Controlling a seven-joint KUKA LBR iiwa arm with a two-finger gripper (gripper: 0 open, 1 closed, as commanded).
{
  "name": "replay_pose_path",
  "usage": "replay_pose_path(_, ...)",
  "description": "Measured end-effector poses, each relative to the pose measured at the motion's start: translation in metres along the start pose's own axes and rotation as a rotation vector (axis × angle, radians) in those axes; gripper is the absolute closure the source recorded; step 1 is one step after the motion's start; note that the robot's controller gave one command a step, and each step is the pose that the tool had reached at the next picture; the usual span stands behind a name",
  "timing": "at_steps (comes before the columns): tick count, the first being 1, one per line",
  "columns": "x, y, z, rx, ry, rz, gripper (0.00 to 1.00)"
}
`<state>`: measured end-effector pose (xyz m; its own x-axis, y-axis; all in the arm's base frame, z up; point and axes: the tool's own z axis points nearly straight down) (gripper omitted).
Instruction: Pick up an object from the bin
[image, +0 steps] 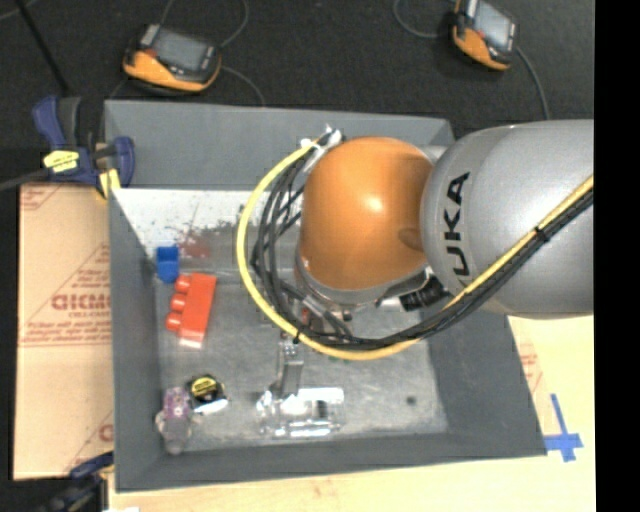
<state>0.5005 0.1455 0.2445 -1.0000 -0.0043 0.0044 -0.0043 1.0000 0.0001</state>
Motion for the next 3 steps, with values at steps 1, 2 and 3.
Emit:
replay_pose_path(1, 0.018, -0.087, 0.174, 0.001, -0.025, -0.340, 0.00)
replay_pose_path(2, 0.028, -0.089, 0.143, 0.000, -0.012, -0.248, 0.00)
replay_pose_path(3, 0.013, -0.082, 0.145, -0.001, -0.007, 0.172, 0.00)
